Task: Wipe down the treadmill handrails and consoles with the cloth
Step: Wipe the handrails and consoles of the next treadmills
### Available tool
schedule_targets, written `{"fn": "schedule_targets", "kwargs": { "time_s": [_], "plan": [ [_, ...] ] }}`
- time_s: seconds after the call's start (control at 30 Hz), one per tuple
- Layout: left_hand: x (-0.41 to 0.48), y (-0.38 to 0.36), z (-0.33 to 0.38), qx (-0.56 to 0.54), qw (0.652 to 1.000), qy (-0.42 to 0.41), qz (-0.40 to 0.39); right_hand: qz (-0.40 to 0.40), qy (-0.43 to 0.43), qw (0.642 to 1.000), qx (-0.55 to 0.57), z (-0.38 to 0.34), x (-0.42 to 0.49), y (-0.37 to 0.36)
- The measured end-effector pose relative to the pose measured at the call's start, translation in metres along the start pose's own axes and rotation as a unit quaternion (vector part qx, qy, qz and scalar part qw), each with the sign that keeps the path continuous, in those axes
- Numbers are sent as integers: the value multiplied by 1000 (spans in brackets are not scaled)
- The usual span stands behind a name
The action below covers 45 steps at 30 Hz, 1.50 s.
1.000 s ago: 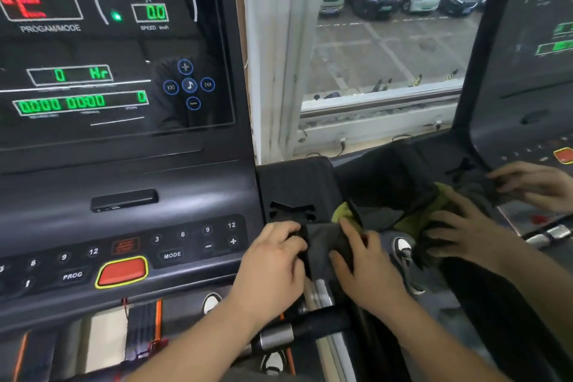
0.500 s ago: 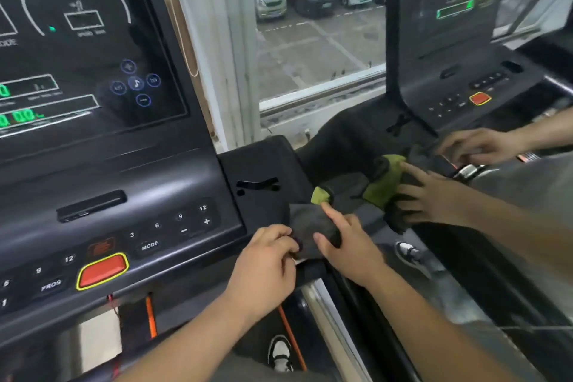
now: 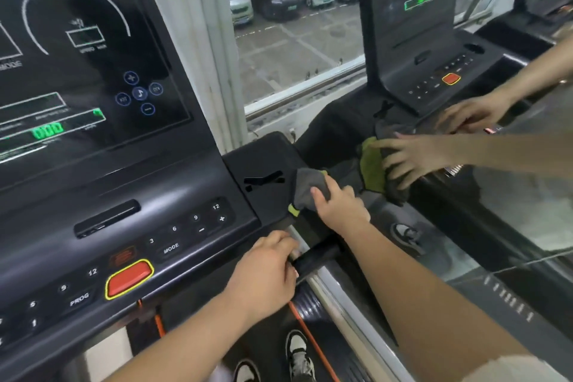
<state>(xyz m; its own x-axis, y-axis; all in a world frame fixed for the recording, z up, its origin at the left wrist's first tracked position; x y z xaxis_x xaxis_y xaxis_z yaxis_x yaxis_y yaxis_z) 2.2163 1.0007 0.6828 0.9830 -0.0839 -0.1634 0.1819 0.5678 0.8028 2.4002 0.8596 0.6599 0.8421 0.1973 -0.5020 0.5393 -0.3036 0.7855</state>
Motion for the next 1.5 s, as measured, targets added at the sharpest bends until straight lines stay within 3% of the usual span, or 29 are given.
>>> {"fn": "schedule_targets", "kwargs": {
  "time_s": [0.17, 0.27, 0.43, 0.6, 0.8, 1.0, 1.1, 1.27, 1.5],
  "plan": [
    [-11, -11, 2, -10, 1000, -14, -15, 94, 44, 991, -89, 42, -60, -24],
    [-13, -28, 9, -35, 998, -31, -39, 120, 23, 987, -108, 73, -92, -33],
    [-20, -42, 20, -72, 996, -41, -32, 106, -9, 984, -140, 112, -137, -39],
    [-22, -43, 27, -66, 998, -20, -11, 77, -36, 982, -171, 101, -136, -36],
    [-31, -50, 34, -69, 995, 51, 46, 40, 33, 990, -130, 57, -71, -13],
    [-35, -73, 67, -72, 992, 106, 24, -56, 67, 994, -68, 26, -16, 9],
    [-38, -91, 79, -116, 979, 166, 15, -77, 131, 987, -60, 51, -28, 11],
    [-37, -120, 117, -236, 946, 221, 19, -32, 177, 982, -59, 132, -93, -8],
    [-42, -166, 137, -278, 936, 217, 19, -10, 152, 957, -247, 201, -186, -33]
  ]
}}
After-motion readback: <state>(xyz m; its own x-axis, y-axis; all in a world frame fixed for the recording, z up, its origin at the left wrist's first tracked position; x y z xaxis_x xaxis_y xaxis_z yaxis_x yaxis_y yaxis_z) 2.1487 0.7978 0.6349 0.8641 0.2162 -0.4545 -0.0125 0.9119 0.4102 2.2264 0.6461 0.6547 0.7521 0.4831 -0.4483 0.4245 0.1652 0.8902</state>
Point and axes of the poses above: each hand's wrist, its own x-axis towards the middle knuckle, its own y-axis out of the back of the hand, z = x × y, the point moved 1 cm from there along x, towards the middle knuckle, and after that the axes turned 8 degrees about -z, right-handed, at the moved point
